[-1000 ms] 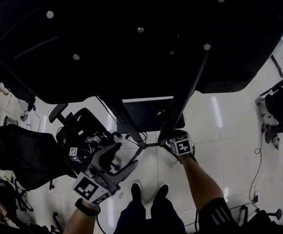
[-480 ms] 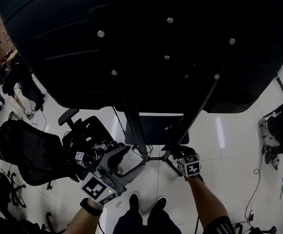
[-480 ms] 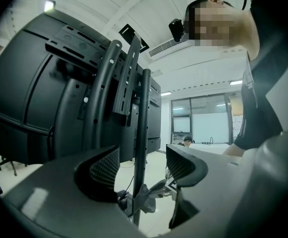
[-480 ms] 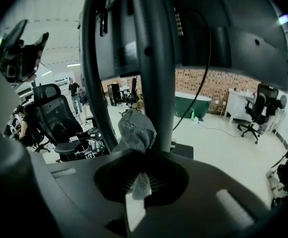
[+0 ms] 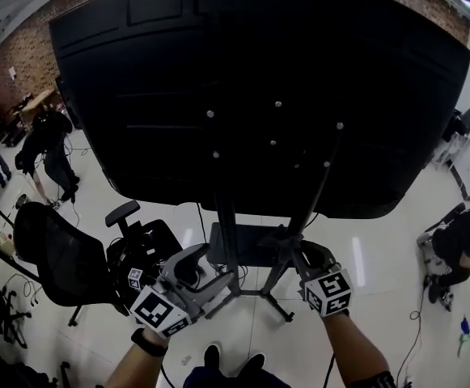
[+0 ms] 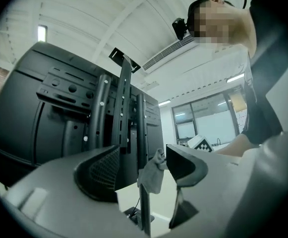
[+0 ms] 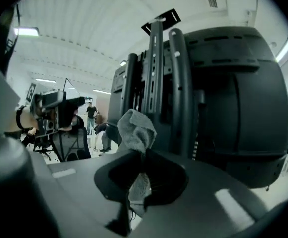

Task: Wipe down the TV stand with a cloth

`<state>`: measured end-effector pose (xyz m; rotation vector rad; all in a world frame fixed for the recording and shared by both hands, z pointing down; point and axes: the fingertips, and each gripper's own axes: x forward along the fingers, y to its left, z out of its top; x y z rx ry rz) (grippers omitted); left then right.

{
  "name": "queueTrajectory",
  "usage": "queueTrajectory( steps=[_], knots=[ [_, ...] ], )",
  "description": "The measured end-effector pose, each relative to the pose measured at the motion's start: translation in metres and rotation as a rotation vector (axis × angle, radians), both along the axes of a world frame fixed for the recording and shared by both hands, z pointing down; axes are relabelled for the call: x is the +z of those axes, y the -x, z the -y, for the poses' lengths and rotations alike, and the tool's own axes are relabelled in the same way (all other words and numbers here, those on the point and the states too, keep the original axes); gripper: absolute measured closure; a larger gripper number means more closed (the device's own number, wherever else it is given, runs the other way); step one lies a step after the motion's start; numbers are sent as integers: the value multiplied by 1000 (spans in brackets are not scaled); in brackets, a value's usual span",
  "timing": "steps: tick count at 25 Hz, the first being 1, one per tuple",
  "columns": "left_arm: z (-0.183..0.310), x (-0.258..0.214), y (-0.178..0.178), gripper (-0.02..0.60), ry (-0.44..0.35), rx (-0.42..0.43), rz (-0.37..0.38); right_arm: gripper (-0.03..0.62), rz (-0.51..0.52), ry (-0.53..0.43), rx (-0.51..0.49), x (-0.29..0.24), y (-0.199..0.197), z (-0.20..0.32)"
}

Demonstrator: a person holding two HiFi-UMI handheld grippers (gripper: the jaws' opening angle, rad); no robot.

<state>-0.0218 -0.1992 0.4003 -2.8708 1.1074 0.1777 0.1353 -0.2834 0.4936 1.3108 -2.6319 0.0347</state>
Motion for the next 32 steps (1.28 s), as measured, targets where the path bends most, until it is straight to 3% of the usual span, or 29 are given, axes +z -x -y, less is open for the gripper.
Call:
queueTrajectory(
  steps=[9,18,24,32],
  knots=[
    [-27,-48,22,265,-81,-30,-11,571,97,-257,-109,-194,50,-13],
    [-35,-78,66,265,-144,13,1,571,-44,-443,-50,-324,112,17],
    [-34,-85,95,265,-157,53,0,571,-140,-428,-4,-354,155,51],
    [-29,-76,123,265,-125,86,-6,571,-208,-326,27,-316,178,74]
  ],
)
